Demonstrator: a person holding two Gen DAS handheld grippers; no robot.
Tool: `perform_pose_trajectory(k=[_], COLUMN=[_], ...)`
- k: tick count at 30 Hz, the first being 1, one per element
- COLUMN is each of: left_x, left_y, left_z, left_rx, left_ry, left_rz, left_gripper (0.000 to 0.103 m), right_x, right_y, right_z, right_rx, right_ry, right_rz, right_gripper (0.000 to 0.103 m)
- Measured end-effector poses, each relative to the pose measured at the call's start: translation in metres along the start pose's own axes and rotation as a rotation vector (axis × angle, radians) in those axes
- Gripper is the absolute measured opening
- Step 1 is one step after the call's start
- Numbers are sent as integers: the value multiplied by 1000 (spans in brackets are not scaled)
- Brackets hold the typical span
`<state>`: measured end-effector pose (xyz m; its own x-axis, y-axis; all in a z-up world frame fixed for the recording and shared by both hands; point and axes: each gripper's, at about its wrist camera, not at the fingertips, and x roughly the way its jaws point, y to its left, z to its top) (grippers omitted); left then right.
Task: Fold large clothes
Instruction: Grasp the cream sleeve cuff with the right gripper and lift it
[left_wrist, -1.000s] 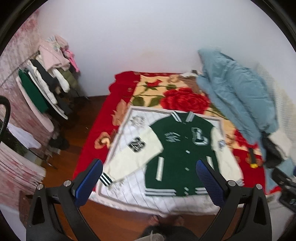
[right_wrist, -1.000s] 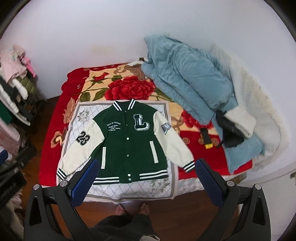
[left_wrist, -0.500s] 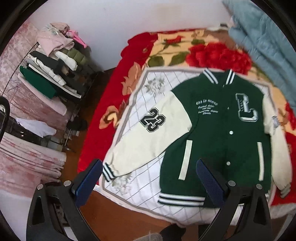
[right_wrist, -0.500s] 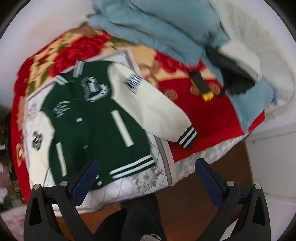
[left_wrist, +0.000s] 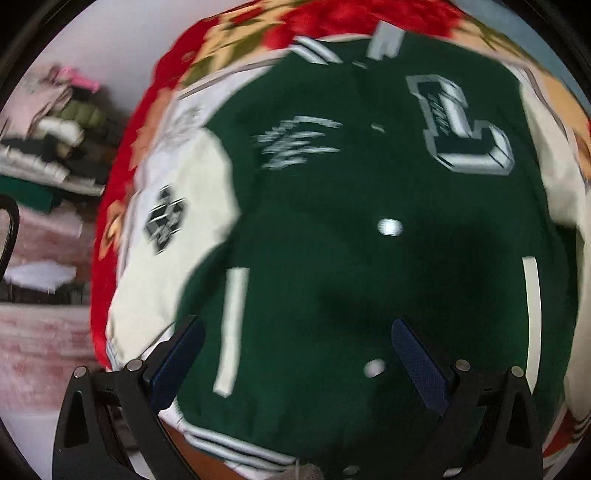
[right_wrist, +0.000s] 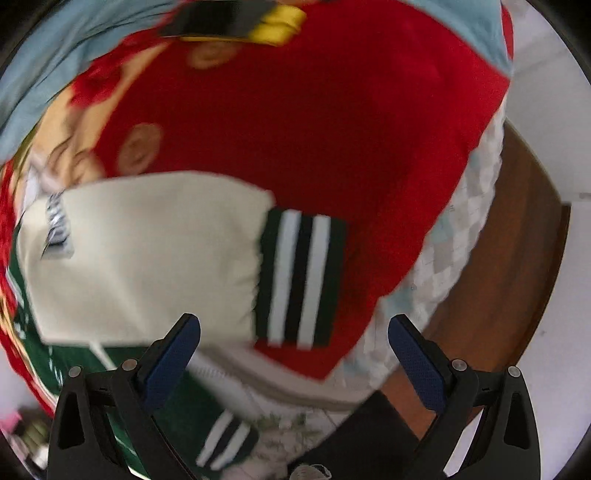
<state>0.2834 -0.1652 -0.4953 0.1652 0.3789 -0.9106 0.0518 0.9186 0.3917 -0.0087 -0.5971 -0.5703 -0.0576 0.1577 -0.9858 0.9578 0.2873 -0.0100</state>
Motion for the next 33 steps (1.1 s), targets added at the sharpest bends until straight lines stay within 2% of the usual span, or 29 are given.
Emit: perform_pose_trajectory(k=[2,3,4,5,6,8,9,10,12,16,17,18,19,22,24,26,30,33], left_x=[7,9,9,9,7,0,-3,-8,-16,-34,-36,-38,-40,-37,-33,-29,-12,-1], left_y=[-24,-33,-42,-50,-56,-67,-71,-76,-85,-105,-111,-117,-127,-144,-155,-163,-177,-188], left_z=[2,3,4,6,9,13,16,20,28,52,56,60,67,77,82,82,86,89], left_rx=[59,81,106,118,134,169,183,196,211,215,212,209,206,209,207,207,216,221], left_ry=[-12,-15,-25,-35,-51,-83,-94,-104,-123,-157,-163,-166,-170,-171,-169,-158,-136,-129], left_rz=[1,-1,-5,-9,-13,-12,-15,-18,-33,-102,-116,-127,-145,-169,-177,-179,-161,-145], left_gripper=[103,103,103,103,103,103,103,103,103,103,103,103,103,103,103,103,103,103], right_x=[21,32,39,44,44,38,32,19,-11,-83,-87,-86,-79,-62,-56,-46,13,45], right_y=[5,10,15,21,26,33,36,43,54,85,94,104,104,86,59,38,16,8], right_z=[11,15,18,19,20,19,18,18,23,61,74,92,112,138,131,112,95,99], right_rx=[-12,-20,-27,-37,-54,-84,-97,-121,-162,-216,-235,-259,-269,-157,-89,-10,154,246], right_ry=[-1,10,27,33,12,-12,-24,-55,-152,-415,-452,-470,-457,-362,-343,-301,-166,-192], right_rz=[7,32,47,27,19,42,70,61,28,-47,-78,-110,-109,33,106,230,437,553], right_gripper=[101,89,81,81,75,53,29,24,22,25,29,46,57,57,60,60,60,60])
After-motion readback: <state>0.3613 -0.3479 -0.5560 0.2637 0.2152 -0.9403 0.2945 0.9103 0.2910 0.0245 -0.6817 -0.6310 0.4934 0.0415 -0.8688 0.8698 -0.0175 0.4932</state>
